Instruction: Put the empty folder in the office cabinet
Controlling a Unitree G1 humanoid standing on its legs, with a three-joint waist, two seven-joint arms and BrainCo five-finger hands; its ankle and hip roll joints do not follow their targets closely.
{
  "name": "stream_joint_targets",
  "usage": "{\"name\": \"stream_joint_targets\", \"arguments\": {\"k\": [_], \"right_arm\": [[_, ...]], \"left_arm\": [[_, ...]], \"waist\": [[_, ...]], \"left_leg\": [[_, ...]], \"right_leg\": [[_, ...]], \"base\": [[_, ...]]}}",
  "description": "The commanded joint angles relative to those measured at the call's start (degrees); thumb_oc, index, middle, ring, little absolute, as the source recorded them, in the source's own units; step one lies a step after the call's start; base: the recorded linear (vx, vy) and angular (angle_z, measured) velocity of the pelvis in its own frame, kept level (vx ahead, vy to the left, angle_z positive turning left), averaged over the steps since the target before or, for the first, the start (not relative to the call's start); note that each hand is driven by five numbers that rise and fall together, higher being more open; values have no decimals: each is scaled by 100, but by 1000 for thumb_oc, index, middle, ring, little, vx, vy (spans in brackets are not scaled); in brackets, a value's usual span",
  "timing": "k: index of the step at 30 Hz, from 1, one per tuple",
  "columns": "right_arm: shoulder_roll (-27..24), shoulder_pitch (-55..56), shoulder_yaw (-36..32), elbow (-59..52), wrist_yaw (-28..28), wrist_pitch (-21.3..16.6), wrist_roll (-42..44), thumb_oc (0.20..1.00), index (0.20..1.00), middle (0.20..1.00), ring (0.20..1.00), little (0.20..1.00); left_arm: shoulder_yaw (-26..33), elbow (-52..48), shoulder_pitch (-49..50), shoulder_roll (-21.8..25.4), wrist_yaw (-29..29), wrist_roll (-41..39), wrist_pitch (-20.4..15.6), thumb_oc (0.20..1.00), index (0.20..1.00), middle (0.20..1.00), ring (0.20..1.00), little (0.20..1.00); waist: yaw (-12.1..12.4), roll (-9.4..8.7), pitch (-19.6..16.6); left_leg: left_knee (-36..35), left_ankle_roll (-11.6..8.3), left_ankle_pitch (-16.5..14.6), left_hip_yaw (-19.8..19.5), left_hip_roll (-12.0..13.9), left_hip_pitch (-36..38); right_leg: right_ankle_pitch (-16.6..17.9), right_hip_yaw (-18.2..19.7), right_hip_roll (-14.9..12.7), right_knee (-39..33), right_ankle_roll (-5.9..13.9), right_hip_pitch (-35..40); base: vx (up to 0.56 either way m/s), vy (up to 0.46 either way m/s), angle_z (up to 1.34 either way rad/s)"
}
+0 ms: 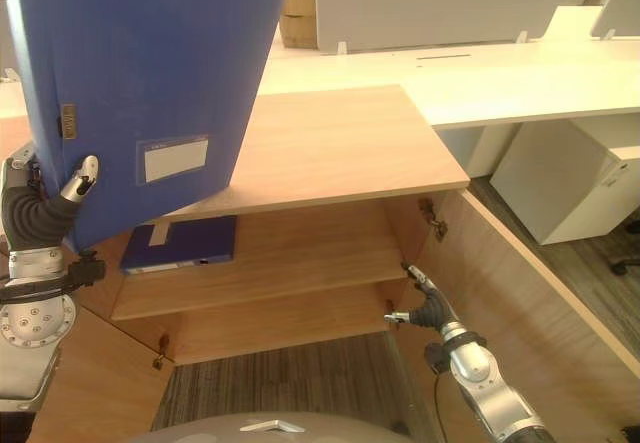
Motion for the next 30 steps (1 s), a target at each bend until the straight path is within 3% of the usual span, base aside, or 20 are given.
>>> {"name": "stream_joint_targets", "arguments": {"k": [1, 10, 15, 18, 19, 23, 30], "right_arm": [[-173, -482, -175, -415, 455, -501, 980, 1000, 1000, 1000, 1000, 1000], [-617, -828, -322, -2034, 988, -485, 2673, 1000, 1000, 1000, 1000, 1000], [-810, -1065, -377, -2627, 1110, -514, 3429, 1000, 1000, 1000, 1000, 1000], [-814, -1066, -376, -2630, 1112, -512, 3436, 1000, 1000, 1000, 1000, 1000], [-854, -1330, -562, -2929, 1058, -628, 3868, 1000, 1000, 1000, 1000, 1000], [-850, -1605, -998, -2996, 777, -840, 3759, 1000, 1000, 1000, 1000, 1000], [-798, -2458, -677, -2152, 156, -840, 3221, 1000, 1000, 1000, 1000, 1000]], "left_arm": [[-38, -53, -292, 228, -693, -873, -73, 200, 200, 200, 200, 200], [-169, -223, -15, 198, -1247, -1827, 58, 200, 200, 200, 200, 200], [-200, -272, 120, 192, -1385, -2134, 103, 200, 200, 200, 200, 200], [-195, -273, 122, 191, -1388, -2138, 102, 200, 200, 200, 200, 200], [-230, -322, 173, 189, -1483, -2426, 129, 200, 200, 200, 200, 200], [-259, -331, 217, 121, -1612, -2680, 154, 200, 200, 200, 200, 200], [-525, -275, -112, 81, -1680, -2918, 195, 200, 200, 200, 200, 200]], "waist": [[-46, -281, 4], [-12, -439, -8], [11, -508, -25], [9, -507, -25], [17, -550, -36], [14, -586, -67], [66, -630, -88]], "left_leg": [[6, 129, -424, -303, -259, -29], [6, 164, -447, -207, -302, -3], [6, 172, -452, -190, -300, 11], [6, 172, -453, -189, -300, 11], [6, 174, -449, -174, -274, -1], [6, 182, -469, -149, -259, 10], [6, 189, -475, -133, -257, 32]], "right_leg": [[-56, -63, -405, 39, 186, 94], [29, 1, -471, 44, 240, 37], [38, 10, -463, 50, 254, 26], [38, 11, -463, 51, 254, 25], [46, 23, -458, 51, 260, -5], [55, 46, -448, 50, 263, -23], [66, 85, -441, 46, 236, -9]], "base": [[-13, 47, -7], [-3, 24, -4], [6, 7, -2], [0, 0, 0], [0, 0, 0], [5, 0, -1], [14, -4, -4]]}}
